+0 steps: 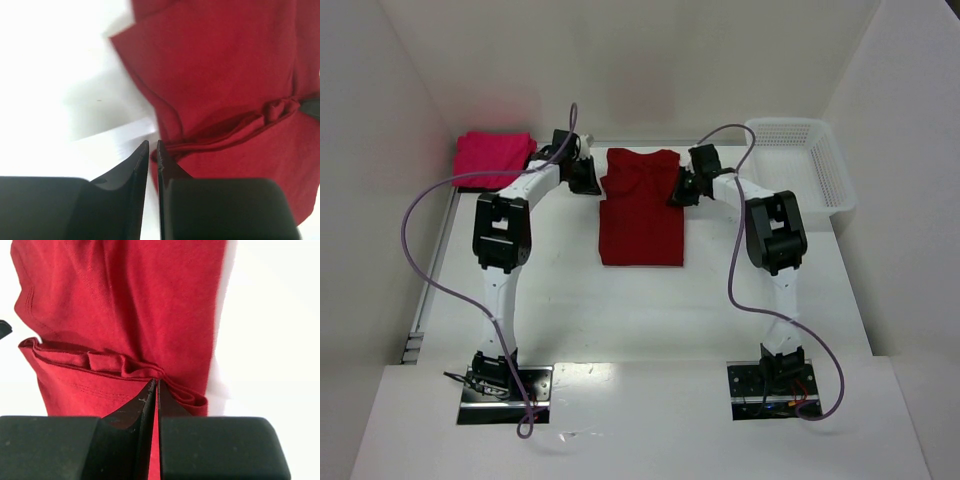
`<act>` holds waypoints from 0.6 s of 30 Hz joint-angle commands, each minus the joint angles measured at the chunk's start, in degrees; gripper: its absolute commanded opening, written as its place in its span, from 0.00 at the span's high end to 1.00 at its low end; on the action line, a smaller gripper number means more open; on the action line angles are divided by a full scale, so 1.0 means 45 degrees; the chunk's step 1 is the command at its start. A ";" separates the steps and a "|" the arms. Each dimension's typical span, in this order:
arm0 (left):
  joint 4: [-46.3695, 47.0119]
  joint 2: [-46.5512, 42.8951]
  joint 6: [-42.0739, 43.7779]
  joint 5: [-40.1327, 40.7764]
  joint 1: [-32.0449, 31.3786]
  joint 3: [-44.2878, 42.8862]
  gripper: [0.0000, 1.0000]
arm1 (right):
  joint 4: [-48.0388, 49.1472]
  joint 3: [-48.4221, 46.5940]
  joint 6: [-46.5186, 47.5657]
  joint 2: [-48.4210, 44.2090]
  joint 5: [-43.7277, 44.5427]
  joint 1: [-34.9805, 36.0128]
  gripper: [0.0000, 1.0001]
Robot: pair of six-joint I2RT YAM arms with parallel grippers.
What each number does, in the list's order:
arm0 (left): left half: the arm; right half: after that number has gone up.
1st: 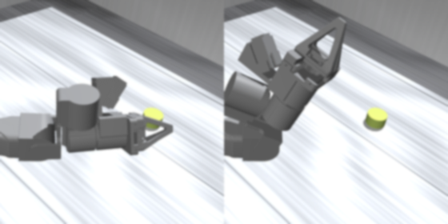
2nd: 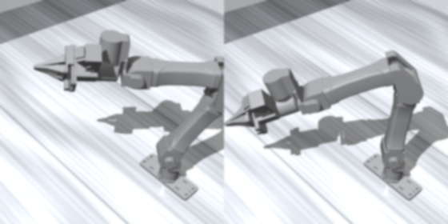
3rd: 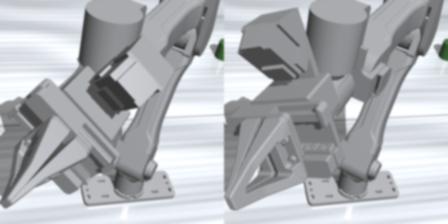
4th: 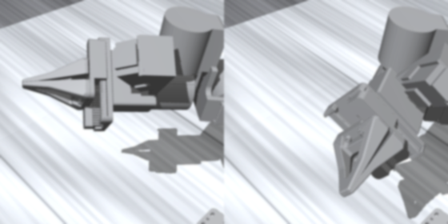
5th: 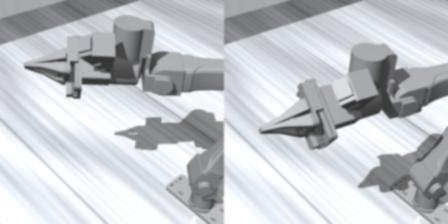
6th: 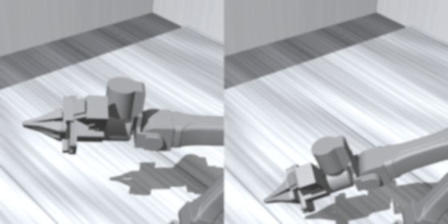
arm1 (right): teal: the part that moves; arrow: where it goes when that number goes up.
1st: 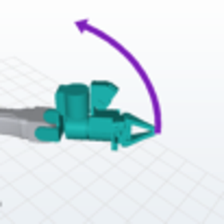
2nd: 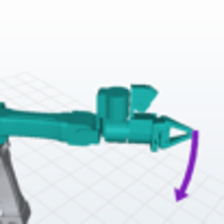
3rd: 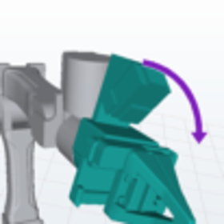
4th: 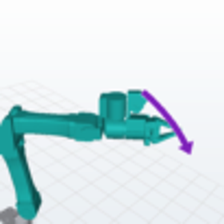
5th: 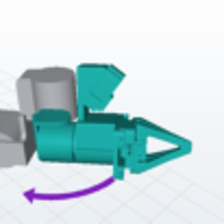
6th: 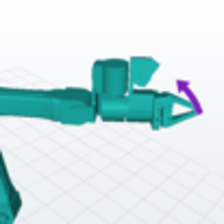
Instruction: Fold and stack the t-shirts
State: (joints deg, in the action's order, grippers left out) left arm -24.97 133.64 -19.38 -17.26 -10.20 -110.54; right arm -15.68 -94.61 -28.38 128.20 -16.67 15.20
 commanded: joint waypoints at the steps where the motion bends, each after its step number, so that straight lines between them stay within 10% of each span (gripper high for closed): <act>1: 0.0002 -0.0165 0.0380 -0.0031 0.0313 -0.0474 0.80 | -0.0128 -0.0421 0.0330 -0.0441 0.0404 -0.0408 0.91; 8: -0.0564 -0.2135 0.0966 -0.0518 0.0703 -0.0008 0.51 | 0.0437 -0.0851 0.0448 -0.2685 0.0110 -0.0527 0.70; 16: -0.0545 -0.5360 0.1434 -0.2510 0.0821 0.2863 0.21 | 0.0458 0.0299 0.0858 -0.5615 0.0266 -0.0527 0.02; 18: -0.0545 -0.6161 0.1435 -0.3018 0.0821 0.3819 0.20 | 0.0458 0.1527 0.0858 -0.6611 0.0266 -0.0527 0.00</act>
State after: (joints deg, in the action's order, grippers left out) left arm -27.73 110.34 -14.79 -24.58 -6.61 -97.62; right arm -14.15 -92.38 -25.65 103.96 -15.97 13.08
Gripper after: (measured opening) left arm 0.796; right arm 0.993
